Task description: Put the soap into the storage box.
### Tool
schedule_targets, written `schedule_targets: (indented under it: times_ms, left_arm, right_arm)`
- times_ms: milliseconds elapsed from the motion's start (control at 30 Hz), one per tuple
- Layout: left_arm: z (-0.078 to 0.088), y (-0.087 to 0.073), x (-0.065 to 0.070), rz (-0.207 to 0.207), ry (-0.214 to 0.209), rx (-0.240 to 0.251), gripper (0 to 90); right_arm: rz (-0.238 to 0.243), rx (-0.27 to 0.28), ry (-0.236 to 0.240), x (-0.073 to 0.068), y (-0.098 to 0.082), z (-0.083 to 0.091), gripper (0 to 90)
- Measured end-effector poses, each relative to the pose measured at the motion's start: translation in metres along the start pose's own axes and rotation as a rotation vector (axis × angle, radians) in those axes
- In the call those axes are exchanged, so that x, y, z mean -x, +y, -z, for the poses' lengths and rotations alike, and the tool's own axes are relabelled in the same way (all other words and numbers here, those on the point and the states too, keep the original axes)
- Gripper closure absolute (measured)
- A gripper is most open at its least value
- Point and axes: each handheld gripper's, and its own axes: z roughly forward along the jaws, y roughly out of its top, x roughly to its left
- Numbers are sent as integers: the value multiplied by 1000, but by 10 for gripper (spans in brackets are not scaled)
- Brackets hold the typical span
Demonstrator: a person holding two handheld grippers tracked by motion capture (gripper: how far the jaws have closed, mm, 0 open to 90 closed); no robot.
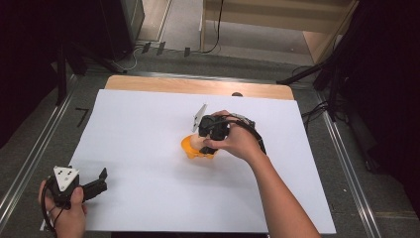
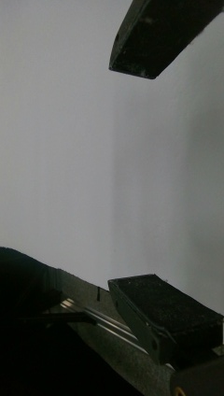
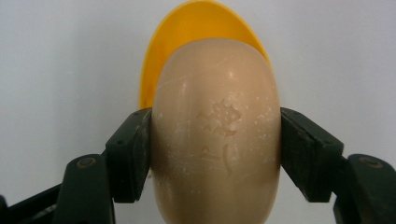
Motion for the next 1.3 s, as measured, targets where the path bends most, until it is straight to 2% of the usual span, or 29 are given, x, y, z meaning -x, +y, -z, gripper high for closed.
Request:
schedule_targets:
  times_ms: [133,333,367,433,467,500,733,767,800,967,1000,1033,1167,1233,1300]
  left_arm:
    - [0,0,0,1,-2,1,4]
    - [0,0,0,5,-2,2,4]
    - [0,0,0,5,-2,3,4]
    - [0,0,0,5,-2,4,4]
    - [0,0,0,7,-2,3,4]
    - [0,0,0,6,-1,4,4]
    - [0,0,0,1,0,0,4]
    - [0,0,0,1,2,1,4]
    - [0,0,0,-1,3,1,4]
    - [0,0,0,3,0,5,4]
    - [0,0,0,1,0,4,4]
    - [0,0,0,1,2,3,4]
    - [0,0,0,0,3,2,4]
    - [0,0,0,0,2,3,4]
    - [0,0,0,-2,1,2,4]
  right_arm:
    - [-11,29,-18,1,0,6,333]
    - [-31,22,-54,-4,-6,15,314]
    - [-58,36,-71,-6,-12,18,308]
    - [-69,46,-66,-6,-14,20,305]
    - [-114,63,-53,-9,-22,22,308]
    - [-125,58,-50,-9,-24,23,300]
    - [-236,171,-61,-17,-52,34,212]
    - [-236,171,-61,-17,-52,34,212]
    - [-264,179,-89,-21,-60,37,196]
    - [-305,213,-104,-28,-72,41,201]
    - [-321,221,-108,-30,-76,42,195]
    - [-335,211,-107,-32,-81,42,147]
    - [-355,237,-120,-37,-88,41,139]
    - [-375,233,-129,-41,-93,40,134]
    - [-407,259,-116,-43,-101,40,136]
